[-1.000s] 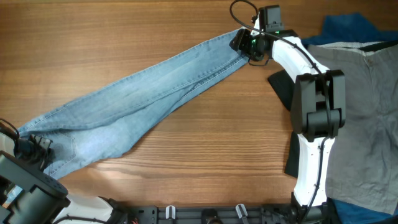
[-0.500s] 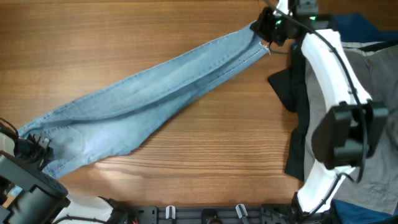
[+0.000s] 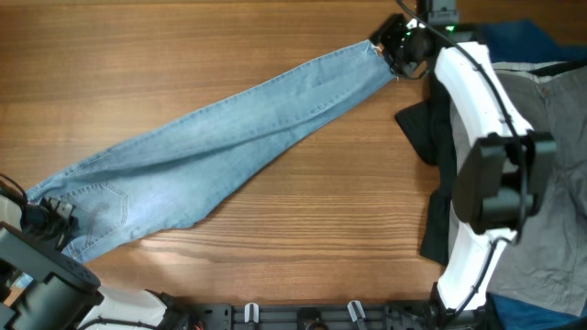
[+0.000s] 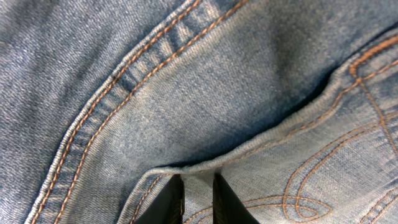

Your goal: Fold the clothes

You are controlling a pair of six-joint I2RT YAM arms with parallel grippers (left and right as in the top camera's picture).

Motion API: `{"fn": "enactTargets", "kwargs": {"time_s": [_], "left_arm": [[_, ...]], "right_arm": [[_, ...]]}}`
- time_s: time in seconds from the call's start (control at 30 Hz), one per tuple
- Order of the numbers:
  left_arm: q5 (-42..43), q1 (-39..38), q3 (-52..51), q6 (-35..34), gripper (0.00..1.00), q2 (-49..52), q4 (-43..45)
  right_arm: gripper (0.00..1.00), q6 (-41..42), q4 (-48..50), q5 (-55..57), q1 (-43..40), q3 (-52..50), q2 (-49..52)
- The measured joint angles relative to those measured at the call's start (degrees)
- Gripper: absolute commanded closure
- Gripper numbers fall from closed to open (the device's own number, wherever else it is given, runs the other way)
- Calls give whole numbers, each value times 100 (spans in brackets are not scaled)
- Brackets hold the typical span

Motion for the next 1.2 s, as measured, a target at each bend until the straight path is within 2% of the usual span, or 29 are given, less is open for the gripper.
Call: {"fn": "enactTargets", "kwargs": {"time_s": [0.03, 0.1, 0.13, 0.17, 0.2, 0.33, 0.5, 0.63, 0.87, 0.97, 1.07, 1.2], "left_arm": [[0, -2, 0, 0, 82, 0, -2], [0, -2, 0, 2, 82, 0, 0], [0, -2, 0, 2, 82, 0, 0], [0, 0, 0, 2, 82, 0, 2], [0, -2, 0, 2, 82, 0, 2], [0, 0, 0, 2, 82, 0, 2], [0, 0, 0, 2, 81, 0, 2], [0, 0, 0, 2, 80, 0, 2], [0, -2, 0, 2, 79, 0, 4], [0, 0, 0, 2, 78, 0, 7], [0, -2, 0, 0, 78, 0, 22], [0, -2, 0, 2, 78, 0, 26]], "right_arm": [[45, -94, 129, 2, 28, 0, 168], [68, -509, 122, -2, 81, 0, 358], [75, -708, 98, -2, 94, -2, 393], [91, -1027, 2, -4, 98, -2, 411], [96, -1322, -201, 2, 96, 0, 411], [96, -1727, -857, -131, 138, -109, 411], [96, -2151, -752, -562, 761, -802, 481], [96, -3338, -621, -1300, 1399, -955, 542], [93, -4811, -376, -1399, 2505, -957, 544], [95, -4959, -103, -1071, 2885, -957, 632], [96, -4752, 221, -647, 2997, -944, 817], [96, -4310, 1923, 286, 2870, -970, 927]]}}
